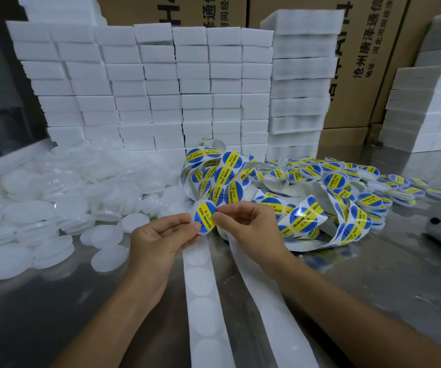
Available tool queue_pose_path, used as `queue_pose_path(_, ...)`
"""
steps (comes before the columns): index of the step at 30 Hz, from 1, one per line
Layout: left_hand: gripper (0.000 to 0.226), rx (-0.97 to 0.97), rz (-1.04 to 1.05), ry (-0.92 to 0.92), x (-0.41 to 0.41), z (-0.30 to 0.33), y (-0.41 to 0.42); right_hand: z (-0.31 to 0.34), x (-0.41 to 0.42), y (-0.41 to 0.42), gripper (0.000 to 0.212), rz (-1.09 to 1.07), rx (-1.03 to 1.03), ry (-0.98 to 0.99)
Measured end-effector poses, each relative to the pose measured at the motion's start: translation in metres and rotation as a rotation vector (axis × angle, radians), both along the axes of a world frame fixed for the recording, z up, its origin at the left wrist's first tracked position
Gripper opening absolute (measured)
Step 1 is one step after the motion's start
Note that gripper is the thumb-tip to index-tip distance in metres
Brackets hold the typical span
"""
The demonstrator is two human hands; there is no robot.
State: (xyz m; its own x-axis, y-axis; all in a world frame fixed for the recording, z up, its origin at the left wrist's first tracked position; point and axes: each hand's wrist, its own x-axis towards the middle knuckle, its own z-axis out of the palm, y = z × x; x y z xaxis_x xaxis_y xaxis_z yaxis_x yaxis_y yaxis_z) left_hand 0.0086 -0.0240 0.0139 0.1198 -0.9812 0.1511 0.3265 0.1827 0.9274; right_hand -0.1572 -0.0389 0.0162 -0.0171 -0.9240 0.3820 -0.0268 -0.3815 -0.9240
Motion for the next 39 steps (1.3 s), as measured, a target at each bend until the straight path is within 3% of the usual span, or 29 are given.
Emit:
queue_pose_path(4,0.019,0.001,-0.014,-0.015,-0.002,-0.001,0.000,-0.004,0.002,-0.002,0.010,-0.157,-0.129,0.151)
queue_pose_path(6,0.023,0.022,-0.046,0.043,-0.001,0.000,0.000,-0.005,0.004,-0.001,0.006,-0.244,-0.221,0.239)
queue_pose_path(10,0.036,0.061,-0.108,0.111,-0.001,0.001,0.000,-0.004,0.007,0.003,0.040,-0.339,-0.244,0.338)
queue_pose_path(15,0.029,0.094,-0.186,0.247,-0.003,-0.001,-0.001,-0.004,0.011,0.007,0.042,-0.433,-0.390,0.522)
queue_pose_path(19,0.024,0.085,-0.198,0.265,-0.001,-0.002,-0.002,-0.006,0.012,0.005,0.038,-0.316,-0.347,0.500)
queue_pose_path(23,0.026,0.088,-0.215,0.226,-0.002,-0.001,-0.001,-0.003,0.006,0.001,0.012,-0.311,-0.307,0.391)
queue_pose_path(27,0.021,0.077,-0.230,0.219,-0.005,-0.001,0.000,-0.003,0.003,-0.001,0.013,-0.271,-0.293,0.386)
queue_pose_path(30,0.014,0.037,-0.276,0.193,-0.005,-0.001,0.001,-0.006,0.012,0.004,0.037,-0.260,-0.216,0.361)
queue_pose_path(33,0.021,-0.021,-0.314,0.028,-0.007,-0.001,0.004,-0.003,0.013,0.004,0.053,-0.281,-0.116,0.295)
queue_pose_path(35,0.016,-0.053,-0.326,-0.036,-0.011,-0.002,0.005,0.000,0.008,0.002,0.047,-0.258,-0.091,0.230)
queue_pose_path(39,0.013,-0.041,-0.296,0.083,-0.012,-0.001,0.003,0.003,0.003,-0.002,0.019,-0.097,-0.069,0.134)
